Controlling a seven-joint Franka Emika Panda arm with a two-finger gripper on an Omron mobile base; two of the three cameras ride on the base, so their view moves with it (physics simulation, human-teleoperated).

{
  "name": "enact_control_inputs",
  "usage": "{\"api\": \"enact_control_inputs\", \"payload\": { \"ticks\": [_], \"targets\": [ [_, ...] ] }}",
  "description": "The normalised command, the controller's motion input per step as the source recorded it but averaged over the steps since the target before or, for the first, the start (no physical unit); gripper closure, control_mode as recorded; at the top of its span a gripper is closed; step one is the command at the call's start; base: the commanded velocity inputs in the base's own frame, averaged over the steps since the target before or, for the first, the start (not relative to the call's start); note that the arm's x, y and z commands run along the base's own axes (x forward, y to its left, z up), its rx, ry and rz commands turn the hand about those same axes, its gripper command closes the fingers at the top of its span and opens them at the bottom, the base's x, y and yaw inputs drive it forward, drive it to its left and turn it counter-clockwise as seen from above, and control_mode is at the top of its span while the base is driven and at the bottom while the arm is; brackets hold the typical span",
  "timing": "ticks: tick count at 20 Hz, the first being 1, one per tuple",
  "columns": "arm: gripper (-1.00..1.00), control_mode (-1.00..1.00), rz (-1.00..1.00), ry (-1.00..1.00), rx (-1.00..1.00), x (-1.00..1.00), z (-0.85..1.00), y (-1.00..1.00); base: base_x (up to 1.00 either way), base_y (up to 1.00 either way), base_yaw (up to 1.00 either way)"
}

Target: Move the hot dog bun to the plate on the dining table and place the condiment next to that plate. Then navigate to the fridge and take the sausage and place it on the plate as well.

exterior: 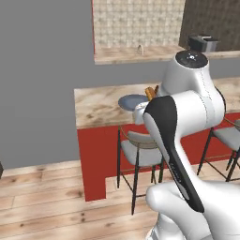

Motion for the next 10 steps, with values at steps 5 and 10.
{"api": "enact_control_inputs", "payload": {
  "ticks": [5, 10],
  "targets": [
    [1.00, 1.00, 0.00, 0.00, 0.00, 0.00, 0.00, 0.00, 0.48, 0.65, -0.31],
    [1.00, 1.00, 0.00, 0.00, 0.00, 0.00, 0.00, 0.00, 0.46, 0.07, -0.21]
  ]
}}
